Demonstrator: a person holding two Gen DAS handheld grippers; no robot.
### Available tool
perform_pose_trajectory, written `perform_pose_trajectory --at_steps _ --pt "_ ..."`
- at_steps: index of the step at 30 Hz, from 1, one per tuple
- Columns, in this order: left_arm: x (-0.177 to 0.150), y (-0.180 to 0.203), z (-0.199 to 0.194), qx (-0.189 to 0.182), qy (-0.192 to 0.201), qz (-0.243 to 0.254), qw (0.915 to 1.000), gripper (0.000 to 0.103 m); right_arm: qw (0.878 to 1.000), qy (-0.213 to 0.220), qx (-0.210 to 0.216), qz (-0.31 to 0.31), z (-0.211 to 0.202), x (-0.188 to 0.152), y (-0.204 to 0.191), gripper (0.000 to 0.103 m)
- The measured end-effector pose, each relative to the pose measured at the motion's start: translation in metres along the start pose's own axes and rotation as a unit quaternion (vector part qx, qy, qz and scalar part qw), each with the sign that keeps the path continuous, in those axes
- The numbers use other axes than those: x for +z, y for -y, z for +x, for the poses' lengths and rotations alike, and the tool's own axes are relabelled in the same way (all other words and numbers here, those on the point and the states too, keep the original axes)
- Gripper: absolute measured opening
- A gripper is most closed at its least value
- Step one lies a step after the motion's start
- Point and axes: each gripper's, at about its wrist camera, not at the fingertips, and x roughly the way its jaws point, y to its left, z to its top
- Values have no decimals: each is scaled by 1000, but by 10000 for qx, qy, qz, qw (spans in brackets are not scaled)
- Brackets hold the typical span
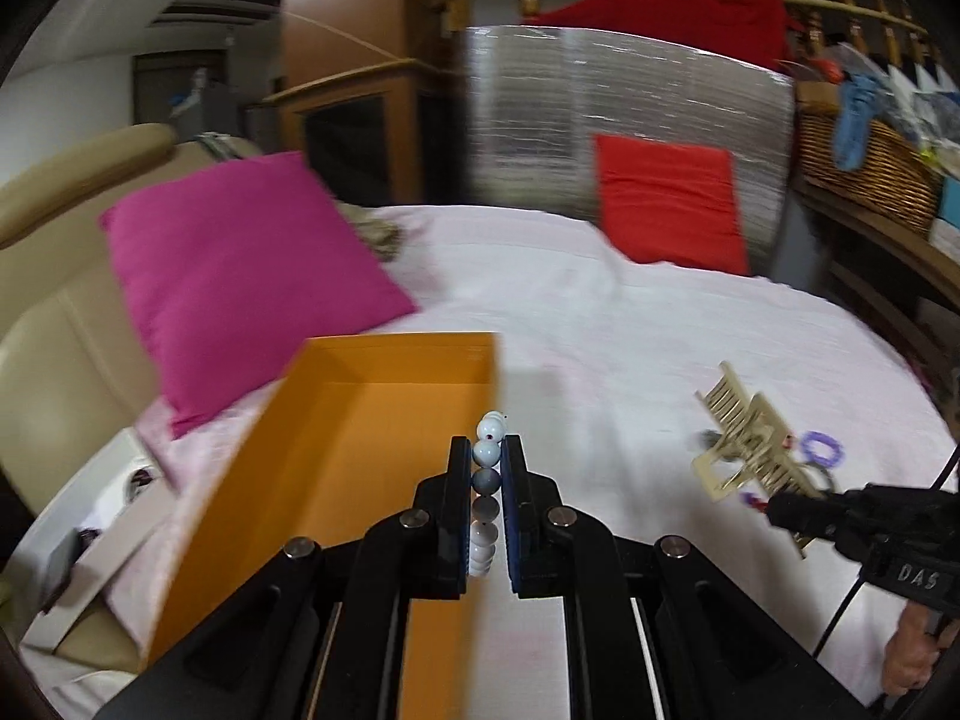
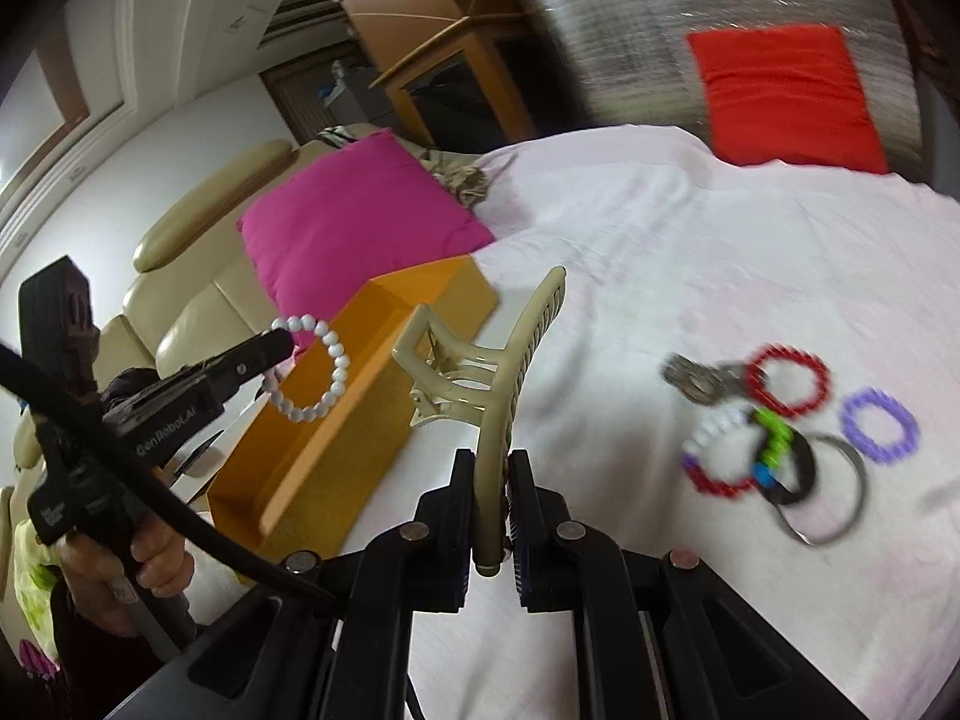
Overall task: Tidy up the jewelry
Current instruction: 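Lower the white bracelet into the orange box and open the left gripper while the right releases the claw clip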
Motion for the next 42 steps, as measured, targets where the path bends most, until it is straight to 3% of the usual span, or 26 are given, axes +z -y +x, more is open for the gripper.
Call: perform_pose_trajectory --at_steps 9,15,26,42 --pt "-13 -60 6 1219 -222 -389 9915 10 9982 -61 342 -483 47 33 -79 12" --pt "-23 -88 9 1590 -346 -507 9854 10 9963 -289 474 -651 82 32 -121 12" --pt "-33 -115 9 1702 -422 -643 9824 10 9937 -708 470 -737 132 17 -147 12" --pt "-37 -117 13 1733 -503 -590 9818 10 9918 -966 326 -776 160 12 -140 15"
